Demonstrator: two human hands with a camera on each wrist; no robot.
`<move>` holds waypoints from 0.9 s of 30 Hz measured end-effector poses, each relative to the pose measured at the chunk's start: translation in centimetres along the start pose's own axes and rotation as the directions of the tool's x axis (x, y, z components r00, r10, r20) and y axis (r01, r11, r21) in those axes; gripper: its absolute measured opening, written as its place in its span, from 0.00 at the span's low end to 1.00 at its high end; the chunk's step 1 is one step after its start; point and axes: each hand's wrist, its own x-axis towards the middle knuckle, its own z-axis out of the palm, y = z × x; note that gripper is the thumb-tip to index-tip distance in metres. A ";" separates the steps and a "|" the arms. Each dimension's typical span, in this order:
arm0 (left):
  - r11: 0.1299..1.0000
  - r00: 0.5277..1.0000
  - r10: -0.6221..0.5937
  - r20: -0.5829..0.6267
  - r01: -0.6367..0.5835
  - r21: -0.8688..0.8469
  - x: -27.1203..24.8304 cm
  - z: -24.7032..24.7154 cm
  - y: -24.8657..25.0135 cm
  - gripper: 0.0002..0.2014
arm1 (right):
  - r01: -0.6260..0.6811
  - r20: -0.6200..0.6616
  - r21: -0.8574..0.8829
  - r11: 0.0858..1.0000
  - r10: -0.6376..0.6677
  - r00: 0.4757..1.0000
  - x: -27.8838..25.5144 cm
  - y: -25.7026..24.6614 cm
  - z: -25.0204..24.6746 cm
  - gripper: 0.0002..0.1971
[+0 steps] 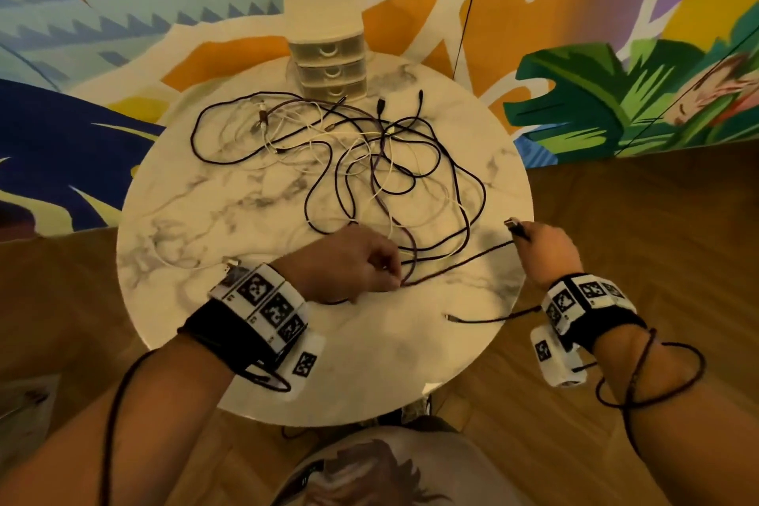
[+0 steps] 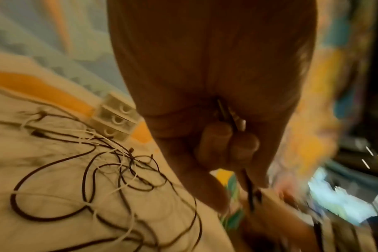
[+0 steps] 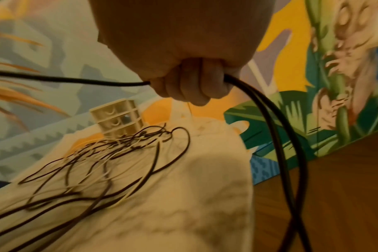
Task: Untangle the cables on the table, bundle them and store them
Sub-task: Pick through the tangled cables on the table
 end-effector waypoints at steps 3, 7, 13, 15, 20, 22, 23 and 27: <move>0.997 0.991 -0.030 0.133 0.021 0.069 0.5 1.4 -0.2 0.06 | -0.072 -0.072 -0.046 0.996 0.068 0.995 -0.1 1.5 -1.8 0.16; 0.976 0.989 0.043 -0.143 -0.072 -0.204 2.6 1.1 2.1 0.03 | -0.126 0.032 -0.092 0.988 0.130 0.991 -1.8 3.6 -2.5 0.12; 0.979 0.974 0.200 -0.109 -0.194 0.062 6.2 4.5 5.5 0.03 | 0.036 0.098 0.560 0.828 -0.109 0.989 -3.2 2.6 -1.9 0.14; 0.969 0.962 0.242 -0.130 -0.233 0.085 7.2 5.7 6.2 0.02 | 0.101 0.117 0.654 0.750 -0.232 0.966 -4.0 0.4 -2.7 0.17; 0.947 0.932 0.304 -0.195 -0.273 0.169 8.5 6.3 7.4 0.05 | -0.070 0.362 0.773 0.630 -0.348 0.865 -5.2 -2.7 -3.9 0.12; 0.942 0.928 0.318 -0.193 -0.286 0.175 8.6 6.2 7.4 0.05 | -0.074 0.395 0.732 0.677 -0.334 0.856 -5.0 -2.6 -3.9 0.10; 0.938 0.927 0.325 -0.189 -0.291 0.187 8.7 6.2 7.4 0.05 | -0.068 0.404 0.707 0.704 -0.325 0.855 -4.8 -2.6 -3.9 0.09; 0.930 0.918 0.345 -0.193 -0.307 0.203 8.8 6.3 7.9 0.07 | 0.016 0.367 0.609 0.793 -0.299 0.881 -4.4 -2.5 -3.2 0.07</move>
